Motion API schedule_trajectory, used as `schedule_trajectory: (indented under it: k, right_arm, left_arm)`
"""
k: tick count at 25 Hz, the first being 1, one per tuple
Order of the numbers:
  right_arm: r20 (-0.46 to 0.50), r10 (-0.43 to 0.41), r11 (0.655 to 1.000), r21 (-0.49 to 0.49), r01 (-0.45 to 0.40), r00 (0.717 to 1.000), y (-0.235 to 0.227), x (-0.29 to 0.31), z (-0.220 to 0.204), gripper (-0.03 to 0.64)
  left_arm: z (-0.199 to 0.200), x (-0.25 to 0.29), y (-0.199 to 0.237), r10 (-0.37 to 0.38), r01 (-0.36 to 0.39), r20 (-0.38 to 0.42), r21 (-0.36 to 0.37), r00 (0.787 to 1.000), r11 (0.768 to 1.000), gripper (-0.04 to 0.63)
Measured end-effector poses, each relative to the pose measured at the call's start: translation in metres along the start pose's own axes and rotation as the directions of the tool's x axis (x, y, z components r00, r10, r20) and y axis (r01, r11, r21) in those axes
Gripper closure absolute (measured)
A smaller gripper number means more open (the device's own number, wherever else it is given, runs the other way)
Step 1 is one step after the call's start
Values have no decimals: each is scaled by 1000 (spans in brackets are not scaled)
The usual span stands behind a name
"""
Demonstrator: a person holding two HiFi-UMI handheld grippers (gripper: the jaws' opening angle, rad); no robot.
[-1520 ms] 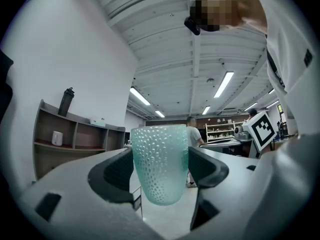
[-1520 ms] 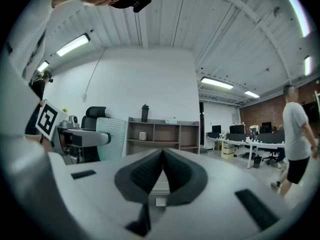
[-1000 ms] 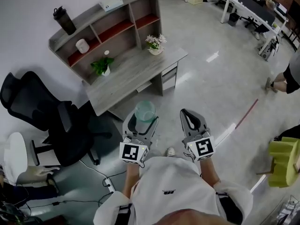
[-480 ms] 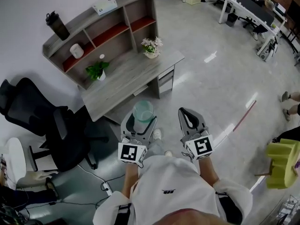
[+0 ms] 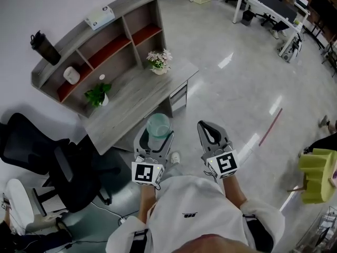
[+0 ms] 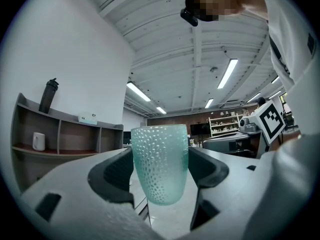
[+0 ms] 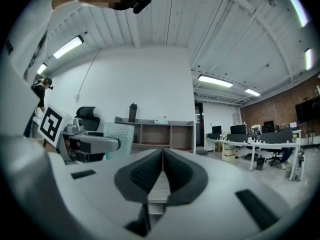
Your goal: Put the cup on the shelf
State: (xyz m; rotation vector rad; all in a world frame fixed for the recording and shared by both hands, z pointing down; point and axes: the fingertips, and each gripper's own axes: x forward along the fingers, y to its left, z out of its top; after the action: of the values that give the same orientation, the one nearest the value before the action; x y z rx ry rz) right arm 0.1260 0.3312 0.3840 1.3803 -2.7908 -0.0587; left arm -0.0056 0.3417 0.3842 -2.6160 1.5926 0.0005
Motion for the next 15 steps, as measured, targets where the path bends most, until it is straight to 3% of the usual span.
schedule_trajectory:
  k: [15]
  right_arm:
    - [-25, -44, 999, -3, 44, 999, -37, 93, -1, 586]
  left_arm:
    - [-8, 79, 68, -51, 51, -5, -19, 999, 999, 236]
